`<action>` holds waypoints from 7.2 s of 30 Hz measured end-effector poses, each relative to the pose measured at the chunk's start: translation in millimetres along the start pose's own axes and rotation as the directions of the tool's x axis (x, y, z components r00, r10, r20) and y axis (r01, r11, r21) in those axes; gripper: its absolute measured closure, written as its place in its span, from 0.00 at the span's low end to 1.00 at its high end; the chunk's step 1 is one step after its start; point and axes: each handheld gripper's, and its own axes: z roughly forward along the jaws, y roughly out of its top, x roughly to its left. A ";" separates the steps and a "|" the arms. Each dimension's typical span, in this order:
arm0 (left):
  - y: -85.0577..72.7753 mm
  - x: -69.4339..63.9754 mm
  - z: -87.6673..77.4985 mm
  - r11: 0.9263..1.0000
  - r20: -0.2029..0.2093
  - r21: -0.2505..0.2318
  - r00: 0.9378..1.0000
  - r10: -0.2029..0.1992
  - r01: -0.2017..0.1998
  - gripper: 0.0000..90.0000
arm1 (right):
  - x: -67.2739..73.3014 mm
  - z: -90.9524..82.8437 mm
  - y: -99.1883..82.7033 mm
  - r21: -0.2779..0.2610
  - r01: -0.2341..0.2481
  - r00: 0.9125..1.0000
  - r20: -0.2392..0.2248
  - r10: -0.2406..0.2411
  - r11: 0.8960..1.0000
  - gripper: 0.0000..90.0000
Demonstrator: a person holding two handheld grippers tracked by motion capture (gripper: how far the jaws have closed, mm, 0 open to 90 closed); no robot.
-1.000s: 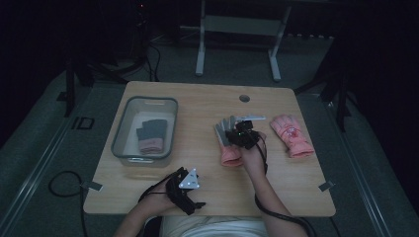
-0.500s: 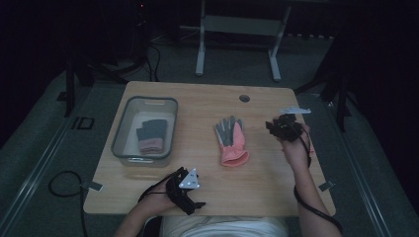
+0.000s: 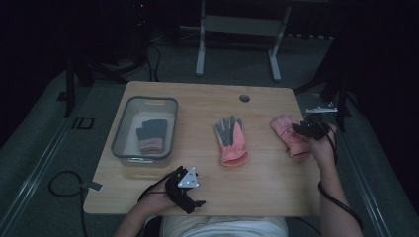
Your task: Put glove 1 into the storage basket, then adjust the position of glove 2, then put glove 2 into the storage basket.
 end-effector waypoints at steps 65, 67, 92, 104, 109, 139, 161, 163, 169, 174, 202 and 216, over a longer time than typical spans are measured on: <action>-2.1 -0.7 -0.5 1.000 -0.008 0.005 1.000 0.025 -0.025 0.04 | 123.2 3.5 -29.2 -0.038 -0.202 0.977 0.060 0.204 0.979 0.96; -2.1 -0.7 -0.4 1.000 -0.008 0.005 1.000 0.025 -0.025 0.04 | 122.5 11.4 -33.6 -0.022 -0.204 0.976 0.072 0.205 0.979 0.95; -1.8 -0.6 -0.4 1.000 -0.005 0.004 1.000 0.021 -0.021 0.04 | 104.5 -8.5 -19.9 -0.049 0.035 0.998 -0.041 -0.037 0.998 0.73; -1.4 -0.9 -0.4 1.000 -0.008 0.007 1.000 0.022 -0.022 0.04 | 101.0 -12.7 -15.6 -0.065 0.229 0.966 -0.107 -0.235 0.971 0.68; -1.4 -1.3 -0.6 1.000 -0.004 0.001 1.000 0.016 -0.016 0.04 | 100.4 -2.0 -19.2 -0.034 0.239 0.966 -0.096 -0.241 0.970 0.66; -2.0 -1.9 -0.1 0.999 -0.017 0.020 0.999 0.034 -0.034 0.04 | 127.3 -34.5 15.6 -0.099 0.098 0.994 -0.041 -0.103 0.990 0.95; -2.0 -2.1 -0.9 0.999 -0.019 0.019 0.999 0.042 -0.041 0.04 | 210.8 -39.8 52.3 -0.154 0.167 0.968 -0.163 -0.191 0.974 0.95; -2.0 -1.9 -0.7 0.999 -0.018 0.021 0.999 0.042 -0.041 0.04 | 212.4 -36.6 50.5 -0.146 0.172 0.967 -0.164 -0.196 0.974 0.95; -1.7 -2.5 -0.9 0.999 -0.021 0.021 0.999 0.041 -0.041 0.04 | 216.1 -26.0 42.2 -0.117 0.171 0.964 -0.186 -0.191 0.978 0.95; -1.5 -2.4 -0.7 0.999 -0.019 0.017 0.999 0.041 -0.040 0.04 | 220.2 -10.8 35.8 -0.081 0.180 0.960 -0.203 -0.193 0.980 0.95; 55.3 11.5 -25.4 0.980 -0.032 -0.102 0.984 -0.176 0.172 0.06 | 205.2 1.0 43.6 -0.093 0.206 0.954 -0.201 -0.221 0.974 0.67; 110.2 93.9 -13.5 0.929 -0.260 -0.134 0.893 -0.368 0.344 0.15 | 175.3 43.3 14.0 0.078 0.117 0.946 -0.313 -0.087 0.990 0.59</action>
